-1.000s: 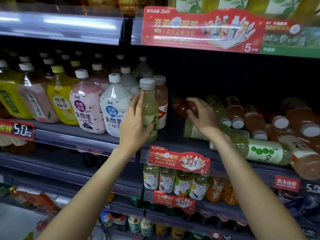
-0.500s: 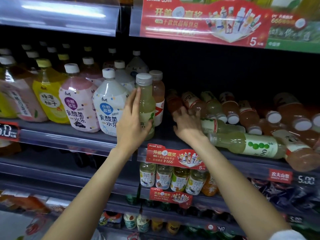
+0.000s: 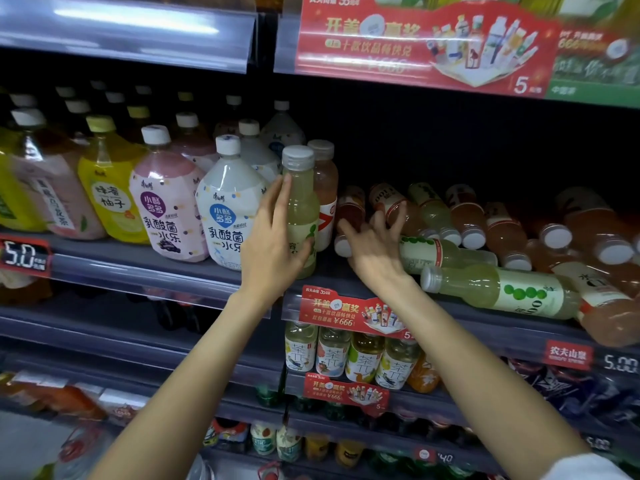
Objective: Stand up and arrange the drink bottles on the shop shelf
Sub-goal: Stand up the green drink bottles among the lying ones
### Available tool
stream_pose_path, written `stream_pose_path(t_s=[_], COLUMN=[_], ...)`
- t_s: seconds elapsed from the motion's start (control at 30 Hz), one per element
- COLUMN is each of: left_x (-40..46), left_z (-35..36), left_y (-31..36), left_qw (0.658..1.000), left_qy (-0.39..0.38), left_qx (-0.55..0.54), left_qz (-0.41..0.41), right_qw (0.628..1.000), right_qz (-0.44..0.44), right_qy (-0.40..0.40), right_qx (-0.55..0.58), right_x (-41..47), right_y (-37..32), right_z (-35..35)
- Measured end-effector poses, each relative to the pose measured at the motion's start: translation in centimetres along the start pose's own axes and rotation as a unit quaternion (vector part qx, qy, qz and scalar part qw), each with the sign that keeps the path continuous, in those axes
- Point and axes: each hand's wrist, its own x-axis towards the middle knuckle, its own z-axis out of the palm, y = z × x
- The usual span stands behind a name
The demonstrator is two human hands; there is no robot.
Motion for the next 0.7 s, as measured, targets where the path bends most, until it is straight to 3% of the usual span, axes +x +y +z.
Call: stream_pose_path(t_s=[0.07, 0.17, 0.3, 0.4, 0.53, 0.7], left_x=[0.0, -0.3, -0.2, -0.1, -0.1, -0.1], left_z=[0.0, 0.1, 0.3, 0.4, 0.3, 0.1], left_y=[0.0, -0.1, -0.2, -0.1, -0.1, 0.0], left_qw=[1.0, 1.0, 1.0, 1.0, 1.0, 1.0], left_qy=[0.0, -0.002, 0.003, 0.004, 0.004, -0.003], left_qx=[0.002, 0.001, 0.003, 0.005, 0.001, 0.0], left_qz=[-0.002, -0.004, -0.002, -0.006, -0.005, -0.006], right_qw=[0.992, 0.976, 0.936, 0.885, 0.857, 0.819], right_qz=[-0.054, -0.089, -0.022, 0.021, 0.135, 0.177], right_qy=[0.109, 0.198, 0.283, 0.273, 0.234, 0.184], right_qx=[-0.024, -0.001, 0.21, 0.375, 0.439, 0.513], right_x=[-0.9, -1.9, -1.4, -0.2, 3.1, 5.8], right_y=[0.2, 1.1, 2.5, 2.9, 3.4, 3.6], right_z=[0.5, 1.1, -1.2, -3.9, -5.1, -3.4])
